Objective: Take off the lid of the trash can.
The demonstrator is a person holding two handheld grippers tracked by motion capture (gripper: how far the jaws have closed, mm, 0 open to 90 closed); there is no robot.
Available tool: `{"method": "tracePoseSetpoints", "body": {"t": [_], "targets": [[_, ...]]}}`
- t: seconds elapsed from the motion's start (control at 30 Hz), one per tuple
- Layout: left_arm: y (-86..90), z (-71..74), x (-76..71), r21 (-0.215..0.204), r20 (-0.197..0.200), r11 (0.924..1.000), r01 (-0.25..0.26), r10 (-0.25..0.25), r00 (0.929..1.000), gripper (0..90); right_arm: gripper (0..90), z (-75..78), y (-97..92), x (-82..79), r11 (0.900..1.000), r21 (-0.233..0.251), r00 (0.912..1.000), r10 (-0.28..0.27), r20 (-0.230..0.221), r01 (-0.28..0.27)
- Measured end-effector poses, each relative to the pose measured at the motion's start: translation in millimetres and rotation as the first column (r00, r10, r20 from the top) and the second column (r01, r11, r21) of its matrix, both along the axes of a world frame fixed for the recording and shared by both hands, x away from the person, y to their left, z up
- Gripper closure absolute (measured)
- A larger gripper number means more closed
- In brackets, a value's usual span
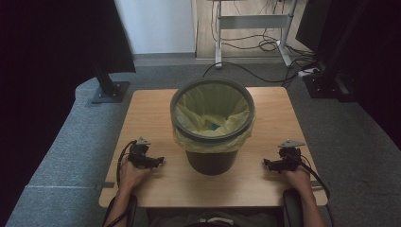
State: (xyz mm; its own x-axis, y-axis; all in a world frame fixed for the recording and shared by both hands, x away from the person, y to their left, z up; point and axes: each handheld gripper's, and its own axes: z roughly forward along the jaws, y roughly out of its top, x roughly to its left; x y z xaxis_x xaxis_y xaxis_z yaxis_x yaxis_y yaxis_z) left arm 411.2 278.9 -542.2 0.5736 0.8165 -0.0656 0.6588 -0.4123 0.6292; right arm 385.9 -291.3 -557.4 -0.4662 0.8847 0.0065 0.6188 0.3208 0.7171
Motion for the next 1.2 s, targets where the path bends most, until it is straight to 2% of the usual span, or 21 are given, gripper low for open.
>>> {"method": "tracePoseSetpoints", "body": {"t": [0.13,0.33,0.67,1.1,1.2], "targets": [[0.8,4.1,-0.4,-0.002,-0.009,1.0,0.0,0.0,1.0,0.0,0.0,0.0,0.0,0.0,1.0,0.0,1.0,-0.001,0.0,0.001],[1.3,14.7,0.0,-0.039,-0.003,0.9992,0.005,-0.005,1.0,0.7,0.0,0.0,0.0,0.0,1.0,0.0,1.0,0.0,0.0,0.0],[-5.7,41.4,3.2,-0.041,0.009,0.9984,0.039,-0.039,0.9992,0.0,0.0,0.0,0.3,-0.3,1.0,0.001,1.0,0.001,0.0,-0.001],[-10.6,76.8,9.9,-0.081,-0.01,0.9951,0.056,-0.057,0.9983,0.0,0.0,0.0,0.5,-0.9,0.9999,0.0,0.9999,0.01,0.0,-0.01],[-12.0,85.1,11.9,-0.079,-0.019,0.9948,0.065,-0.066,0.9976,0.0,0.0,0.0,0.6,-0.9,0.9999,0.0,0.9999,0.012,0.0,-0.012]]}}
